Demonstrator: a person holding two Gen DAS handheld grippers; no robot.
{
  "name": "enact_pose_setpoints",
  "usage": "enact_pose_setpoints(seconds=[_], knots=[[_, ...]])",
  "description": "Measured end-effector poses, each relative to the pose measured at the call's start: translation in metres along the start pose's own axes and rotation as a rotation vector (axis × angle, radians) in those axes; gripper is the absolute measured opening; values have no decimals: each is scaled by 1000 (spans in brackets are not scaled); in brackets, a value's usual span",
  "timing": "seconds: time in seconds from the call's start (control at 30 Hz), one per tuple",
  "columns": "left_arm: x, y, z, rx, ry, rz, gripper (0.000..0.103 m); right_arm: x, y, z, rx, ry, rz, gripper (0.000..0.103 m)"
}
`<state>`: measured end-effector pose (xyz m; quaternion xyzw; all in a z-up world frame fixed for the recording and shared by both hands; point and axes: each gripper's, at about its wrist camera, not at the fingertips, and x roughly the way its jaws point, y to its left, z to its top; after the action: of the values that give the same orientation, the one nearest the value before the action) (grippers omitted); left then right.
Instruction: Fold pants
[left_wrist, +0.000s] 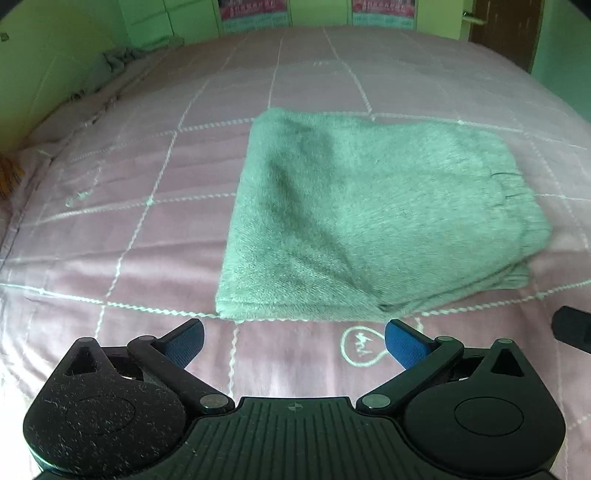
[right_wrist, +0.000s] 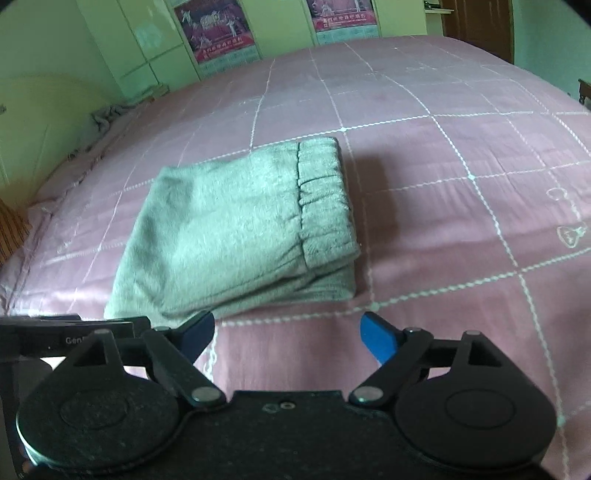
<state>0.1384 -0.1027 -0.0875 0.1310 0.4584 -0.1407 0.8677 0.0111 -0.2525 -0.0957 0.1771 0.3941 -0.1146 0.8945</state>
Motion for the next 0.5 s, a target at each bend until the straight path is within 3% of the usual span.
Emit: enact_pose_setpoints(seconds=[0.07, 0.5], knots=[[-13, -1, -4, 1, -19, 4, 103, -11, 5, -2, -24, -12, 3, 93], [-88, 9, -32, -3, -155, 63, 103, -63, 30, -26, -101, -89, 20, 94]])
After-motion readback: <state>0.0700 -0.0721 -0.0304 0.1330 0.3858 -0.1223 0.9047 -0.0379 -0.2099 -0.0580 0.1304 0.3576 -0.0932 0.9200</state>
